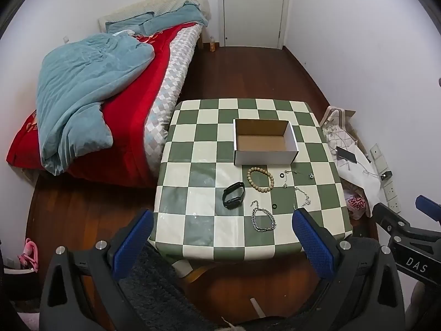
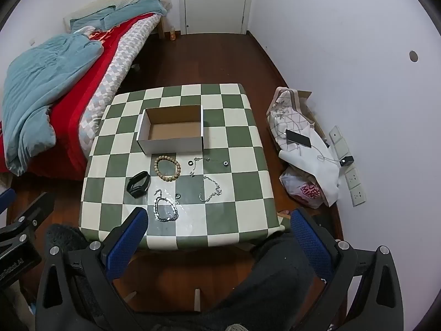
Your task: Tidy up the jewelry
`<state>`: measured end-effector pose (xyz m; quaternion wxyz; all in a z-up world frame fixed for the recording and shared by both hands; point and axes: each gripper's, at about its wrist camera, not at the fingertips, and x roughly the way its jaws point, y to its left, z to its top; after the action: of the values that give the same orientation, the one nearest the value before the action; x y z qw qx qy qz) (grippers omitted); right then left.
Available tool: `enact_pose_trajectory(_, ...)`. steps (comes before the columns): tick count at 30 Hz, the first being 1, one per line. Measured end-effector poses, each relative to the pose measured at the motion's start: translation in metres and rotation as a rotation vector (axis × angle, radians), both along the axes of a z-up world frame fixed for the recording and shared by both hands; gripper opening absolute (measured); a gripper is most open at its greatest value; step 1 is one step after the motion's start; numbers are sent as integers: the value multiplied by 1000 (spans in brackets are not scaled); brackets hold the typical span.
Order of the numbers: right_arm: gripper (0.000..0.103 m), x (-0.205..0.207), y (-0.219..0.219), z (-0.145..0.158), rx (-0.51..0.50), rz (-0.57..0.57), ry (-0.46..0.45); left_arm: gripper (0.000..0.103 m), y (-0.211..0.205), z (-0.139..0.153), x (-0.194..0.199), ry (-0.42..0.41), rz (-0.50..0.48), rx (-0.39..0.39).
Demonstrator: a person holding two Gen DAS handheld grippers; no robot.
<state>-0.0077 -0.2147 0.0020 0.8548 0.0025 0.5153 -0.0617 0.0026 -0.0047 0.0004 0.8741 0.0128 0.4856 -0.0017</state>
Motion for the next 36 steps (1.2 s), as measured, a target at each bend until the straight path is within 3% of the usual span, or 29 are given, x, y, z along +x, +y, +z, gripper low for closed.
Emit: enact_pose_trajectory(36, 103, -3, -1, 2, -7, 12, 3, 103, -6, -3, -11, 5, -7, -39)
